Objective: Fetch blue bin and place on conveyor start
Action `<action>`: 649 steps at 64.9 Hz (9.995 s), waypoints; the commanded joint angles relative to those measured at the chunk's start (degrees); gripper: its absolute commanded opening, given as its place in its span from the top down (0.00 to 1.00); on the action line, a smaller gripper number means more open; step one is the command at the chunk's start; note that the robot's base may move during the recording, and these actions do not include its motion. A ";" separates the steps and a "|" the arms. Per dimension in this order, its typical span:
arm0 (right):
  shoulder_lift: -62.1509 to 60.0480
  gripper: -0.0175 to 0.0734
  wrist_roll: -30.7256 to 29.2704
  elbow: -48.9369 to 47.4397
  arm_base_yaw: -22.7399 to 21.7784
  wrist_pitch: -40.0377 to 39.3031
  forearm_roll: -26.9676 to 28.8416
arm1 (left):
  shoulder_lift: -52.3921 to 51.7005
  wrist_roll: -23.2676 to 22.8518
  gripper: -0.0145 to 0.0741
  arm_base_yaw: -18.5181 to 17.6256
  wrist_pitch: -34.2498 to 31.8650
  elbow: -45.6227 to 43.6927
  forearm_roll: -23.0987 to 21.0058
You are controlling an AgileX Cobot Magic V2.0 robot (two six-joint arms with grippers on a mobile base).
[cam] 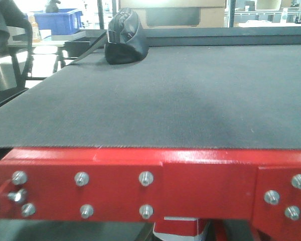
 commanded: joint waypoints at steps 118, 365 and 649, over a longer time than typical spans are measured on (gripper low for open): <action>-0.61 0.99 -0.58 -0.62 0.06 -1.58 -1.30 | -0.55 -0.06 0.96 -0.44 -2.42 -0.81 1.96; -41.58 0.99 2.42 63.33 -9.69 -47.28 0.78 | -55.15 -0.06 0.96 23.08 -43.76 70.14 -11.04; -78.93 0.99 -35.31 99.37 -33.84 -60.01 28.57 | -80.45 40.97 0.96 38.77 -57.01 100.32 -35.26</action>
